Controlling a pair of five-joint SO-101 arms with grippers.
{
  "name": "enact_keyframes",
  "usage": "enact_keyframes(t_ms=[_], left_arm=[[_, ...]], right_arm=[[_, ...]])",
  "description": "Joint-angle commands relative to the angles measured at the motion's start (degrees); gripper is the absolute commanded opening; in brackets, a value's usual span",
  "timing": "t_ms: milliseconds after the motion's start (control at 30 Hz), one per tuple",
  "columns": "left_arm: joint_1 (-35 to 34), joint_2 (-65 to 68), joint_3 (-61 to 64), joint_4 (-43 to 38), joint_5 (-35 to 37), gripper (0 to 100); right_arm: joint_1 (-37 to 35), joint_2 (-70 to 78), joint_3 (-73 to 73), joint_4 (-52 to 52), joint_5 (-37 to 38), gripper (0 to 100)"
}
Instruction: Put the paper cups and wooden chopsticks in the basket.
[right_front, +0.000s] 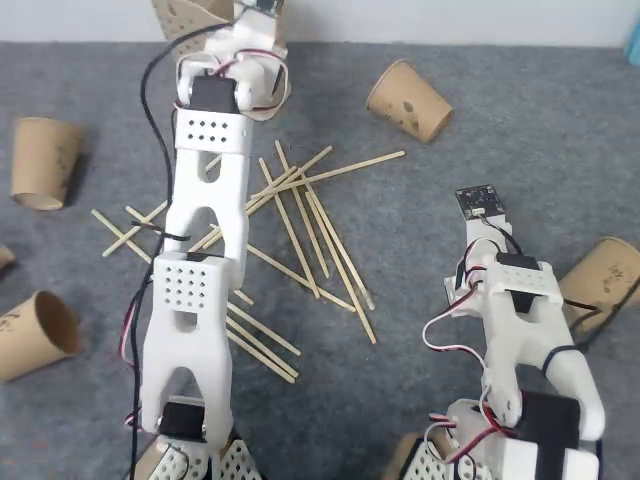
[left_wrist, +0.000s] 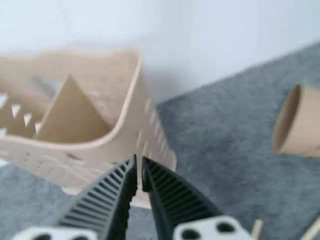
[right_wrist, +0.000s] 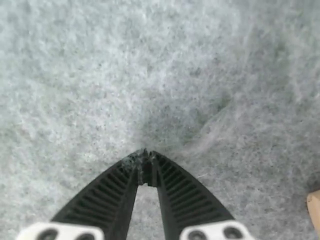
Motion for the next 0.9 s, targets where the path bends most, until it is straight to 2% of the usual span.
enact_keyframes(t_ms=[0, 67, 200, 267, 367, 533, 633, 700, 867], left_arm=[[1.32, -4.92, -13.32, 4.13, -0.09, 1], [1.23, -4.92, -17.01, 5.27, -0.09, 5], [0.18, -4.31, -17.27, 3.34, -0.44, 18], [-0.70, -4.31, -14.73, 0.97, -0.35, 19], [-2.20, -4.31, -6.90, -9.14, -0.18, 19], [-3.52, -4.31, 10.51, -32.70, -0.26, 19], [-2.73, -4.22, 16.22, -41.67, -0.26, 19], [-2.20, -3.96, 18.24, -44.66, -0.35, 19], [-1.14, 1.23, 16.84, -44.84, -0.62, 19]], right_arm=[[-0.57, -2.51, 0.00, -0.40, 0.62, 0.8], [-0.57, -2.51, 0.00, -0.40, 0.62, 0.8], [-0.57, -2.51, 0.00, -0.40, 0.62, 0.8], [-0.92, -2.51, 0.00, -0.40, 0.62, 0.8], [-1.27, -2.51, 0.00, -0.40, 0.62, 0.8], [-1.27, -2.51, 0.09, -0.31, 0.62, 0.8], [-1.36, -2.51, 0.09, -0.31, 0.62, 0.8], [-1.36, -2.51, 0.09, -0.31, 0.62, 0.8], [-1.36, -2.51, 0.09, -0.31, 0.62, 0.8]])
